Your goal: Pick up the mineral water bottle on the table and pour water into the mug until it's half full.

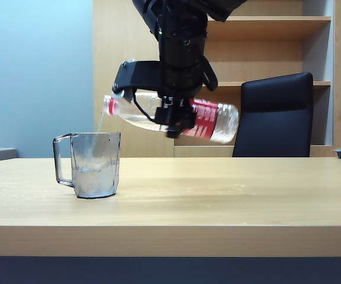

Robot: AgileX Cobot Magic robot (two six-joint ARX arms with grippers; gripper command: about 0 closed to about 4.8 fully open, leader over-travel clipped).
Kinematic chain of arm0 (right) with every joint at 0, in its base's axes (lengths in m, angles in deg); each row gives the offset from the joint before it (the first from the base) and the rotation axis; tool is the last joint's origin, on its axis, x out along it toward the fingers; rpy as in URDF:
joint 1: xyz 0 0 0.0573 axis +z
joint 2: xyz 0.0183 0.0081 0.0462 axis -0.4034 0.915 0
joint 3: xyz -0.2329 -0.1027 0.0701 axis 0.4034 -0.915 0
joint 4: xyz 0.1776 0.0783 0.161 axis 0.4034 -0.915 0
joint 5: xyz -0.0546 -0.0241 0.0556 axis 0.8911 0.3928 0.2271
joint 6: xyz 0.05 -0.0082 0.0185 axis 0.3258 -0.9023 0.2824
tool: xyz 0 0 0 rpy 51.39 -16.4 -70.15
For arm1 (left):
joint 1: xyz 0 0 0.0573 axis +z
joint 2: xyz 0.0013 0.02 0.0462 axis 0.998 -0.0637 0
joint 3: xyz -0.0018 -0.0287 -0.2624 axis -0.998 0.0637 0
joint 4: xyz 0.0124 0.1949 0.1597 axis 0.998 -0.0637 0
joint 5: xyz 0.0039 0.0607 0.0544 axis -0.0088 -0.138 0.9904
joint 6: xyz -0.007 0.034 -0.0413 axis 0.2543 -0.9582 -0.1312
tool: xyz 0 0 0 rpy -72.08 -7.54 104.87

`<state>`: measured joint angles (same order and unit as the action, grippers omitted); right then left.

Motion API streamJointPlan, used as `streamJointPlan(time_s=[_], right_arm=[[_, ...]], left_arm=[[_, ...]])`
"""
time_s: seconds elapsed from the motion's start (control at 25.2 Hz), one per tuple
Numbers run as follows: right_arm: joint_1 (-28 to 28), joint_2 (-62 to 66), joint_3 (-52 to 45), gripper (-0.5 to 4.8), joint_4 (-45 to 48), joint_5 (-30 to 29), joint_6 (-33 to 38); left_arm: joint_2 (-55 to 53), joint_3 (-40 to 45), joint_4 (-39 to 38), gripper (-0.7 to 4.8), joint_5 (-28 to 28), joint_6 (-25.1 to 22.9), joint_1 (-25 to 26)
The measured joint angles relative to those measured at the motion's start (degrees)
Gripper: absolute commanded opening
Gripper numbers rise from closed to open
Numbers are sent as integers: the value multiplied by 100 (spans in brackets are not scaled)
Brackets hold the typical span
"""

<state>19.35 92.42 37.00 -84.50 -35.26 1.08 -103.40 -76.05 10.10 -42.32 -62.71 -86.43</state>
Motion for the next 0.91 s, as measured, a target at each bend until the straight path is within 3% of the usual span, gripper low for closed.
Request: streamJointPlan(time_s=[0.12, 0.16, 0.44, 0.56, 0.64, 0.79, 0.91], right_arm=[[-166, -7, -37, 265, 98, -868, 2192], [-249, -9, -114, 264, 258, -1047, 2538], [-916, -87, -1303, 264, 1987, -1840, 4229], [-1005, -142, -1818, 264, 3003, -1934, 4625], [-992, -140, -2465, 264, 4336, -2114, 4837], [-988, -138, -3088, 267, 5480, -2208, 5292], [-992, -120, -3484, 426, 6194, -2210, 5425]], left_arm=[[0, 0, 0, -2, 0, 2, 0], [0, 0, -2, -2, 0, 7, 0], [2, 0, -94, -2, 210, 52, 0], [0, 0, -114, -2, 365, 57, 0], [2, 0, -116, -2, 577, 63, 0], [0, 0, -116, -2, 831, 63, 0], [2, 0, -116, -2, 861, 66, 0]])
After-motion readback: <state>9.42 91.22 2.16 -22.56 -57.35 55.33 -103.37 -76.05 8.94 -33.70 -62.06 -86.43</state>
